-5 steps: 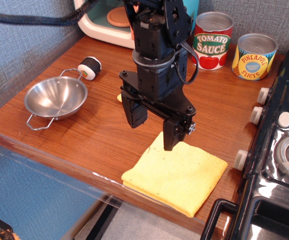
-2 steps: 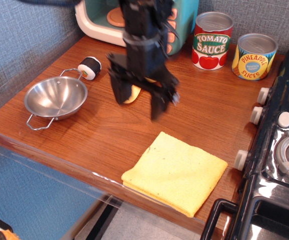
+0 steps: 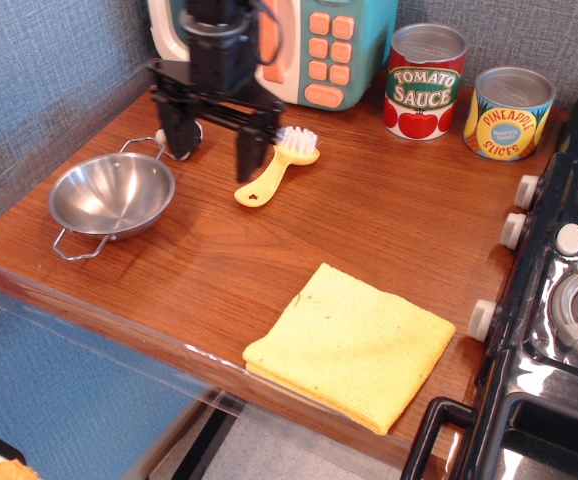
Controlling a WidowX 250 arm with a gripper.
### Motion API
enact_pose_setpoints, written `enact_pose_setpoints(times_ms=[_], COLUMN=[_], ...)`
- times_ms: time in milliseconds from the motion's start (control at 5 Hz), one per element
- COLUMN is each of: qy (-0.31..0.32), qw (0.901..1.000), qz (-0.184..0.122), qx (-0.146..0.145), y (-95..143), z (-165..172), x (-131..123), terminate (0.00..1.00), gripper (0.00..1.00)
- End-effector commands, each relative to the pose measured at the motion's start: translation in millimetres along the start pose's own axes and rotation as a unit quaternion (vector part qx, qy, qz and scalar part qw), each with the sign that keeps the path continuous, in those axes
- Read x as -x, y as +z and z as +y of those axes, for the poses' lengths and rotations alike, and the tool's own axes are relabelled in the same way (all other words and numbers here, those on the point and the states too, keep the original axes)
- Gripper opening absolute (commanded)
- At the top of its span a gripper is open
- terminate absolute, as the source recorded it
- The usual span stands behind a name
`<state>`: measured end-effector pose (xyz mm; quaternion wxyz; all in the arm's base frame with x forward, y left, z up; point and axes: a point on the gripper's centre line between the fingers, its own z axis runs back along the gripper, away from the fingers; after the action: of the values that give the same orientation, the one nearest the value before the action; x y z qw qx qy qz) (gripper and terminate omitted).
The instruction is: Put the brush right on top of the napkin.
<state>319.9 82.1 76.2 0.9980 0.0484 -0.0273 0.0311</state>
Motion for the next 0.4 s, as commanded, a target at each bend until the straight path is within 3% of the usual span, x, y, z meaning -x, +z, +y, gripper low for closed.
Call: enact_pose_setpoints(times_ms=[0, 200], qy=[0.016, 0.006], qw=[0.9993, 0.9996], qz=[-0.024, -0.010], qx=[0.026, 0.024], y=[-1.8, -17.9], z=[10.0, -3.1], x=[-37.6, -50.9], terminate=[0.00, 0.00], gripper=[1.00, 1.00])
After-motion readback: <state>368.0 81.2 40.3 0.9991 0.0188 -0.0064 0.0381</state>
